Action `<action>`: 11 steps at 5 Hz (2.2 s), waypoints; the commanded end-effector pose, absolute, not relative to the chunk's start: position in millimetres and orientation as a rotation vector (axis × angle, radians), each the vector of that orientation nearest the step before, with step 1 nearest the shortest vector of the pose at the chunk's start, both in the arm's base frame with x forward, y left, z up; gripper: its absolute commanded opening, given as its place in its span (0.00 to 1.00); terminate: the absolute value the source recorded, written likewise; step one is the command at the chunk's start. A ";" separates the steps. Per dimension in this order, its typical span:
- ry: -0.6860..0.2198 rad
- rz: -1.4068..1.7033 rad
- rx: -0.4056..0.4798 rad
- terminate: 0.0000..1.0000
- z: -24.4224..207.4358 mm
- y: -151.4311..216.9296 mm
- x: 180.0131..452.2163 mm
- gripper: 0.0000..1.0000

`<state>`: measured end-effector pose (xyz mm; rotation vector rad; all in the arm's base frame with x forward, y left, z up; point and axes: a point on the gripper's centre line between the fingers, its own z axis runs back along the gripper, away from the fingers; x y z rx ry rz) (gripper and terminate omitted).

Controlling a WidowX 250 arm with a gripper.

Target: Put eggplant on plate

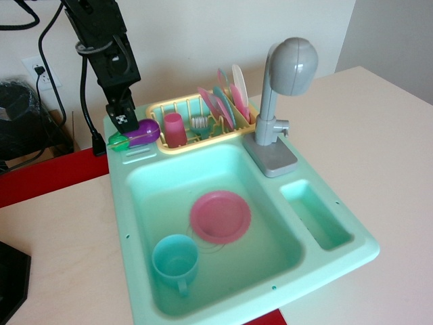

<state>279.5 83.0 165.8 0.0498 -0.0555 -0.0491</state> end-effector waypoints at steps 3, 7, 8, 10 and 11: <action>-0.049 -0.029 0.066 0.00 156.8 87.1 286.7 1.00; -0.072 0.000 0.096 0.00 137.4 83.1 304.0 1.00; -0.093 0.006 0.131 0.00 138.0 82.4 302.2 0.00; -0.123 -0.026 0.152 0.00 154.1 76.4 306.9 0.00; -0.159 -0.067 0.141 0.00 167.9 62.5 321.7 0.00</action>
